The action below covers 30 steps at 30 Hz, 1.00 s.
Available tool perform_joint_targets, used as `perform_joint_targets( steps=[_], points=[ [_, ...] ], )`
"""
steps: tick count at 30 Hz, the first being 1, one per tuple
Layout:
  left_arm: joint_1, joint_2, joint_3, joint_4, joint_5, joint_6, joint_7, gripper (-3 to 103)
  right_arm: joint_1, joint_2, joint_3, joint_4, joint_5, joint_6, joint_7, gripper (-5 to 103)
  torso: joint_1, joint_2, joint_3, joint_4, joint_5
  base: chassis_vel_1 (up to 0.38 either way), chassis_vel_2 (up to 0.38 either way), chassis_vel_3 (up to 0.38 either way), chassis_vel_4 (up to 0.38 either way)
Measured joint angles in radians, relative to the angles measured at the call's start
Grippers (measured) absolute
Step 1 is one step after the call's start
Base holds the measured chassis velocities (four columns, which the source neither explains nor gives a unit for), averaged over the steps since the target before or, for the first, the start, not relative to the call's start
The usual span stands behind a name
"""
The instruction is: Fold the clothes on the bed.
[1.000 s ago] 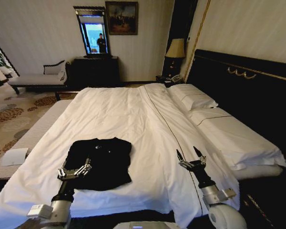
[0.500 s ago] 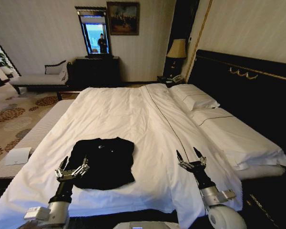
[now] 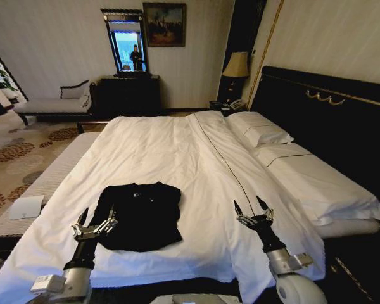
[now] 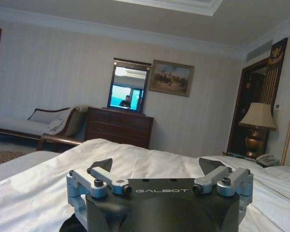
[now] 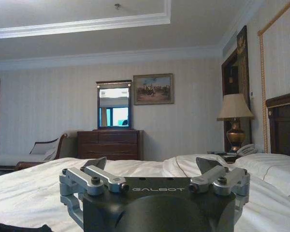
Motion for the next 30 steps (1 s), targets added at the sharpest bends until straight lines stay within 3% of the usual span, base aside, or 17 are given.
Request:
perform_joint_targets(
  steps=[30],
  points=[
    [-0.010, 0.006, -0.008, 0.019, -0.002, 0.001, -0.001, 100, 0.007, 0.011, -0.006, -0.015, -0.010, 0.010, -0.017, 100, 0.000, 0.000, 0.000, 0.0000, 0.0000, 0.003, 0.004, -0.003, -0.002]
  ],
)
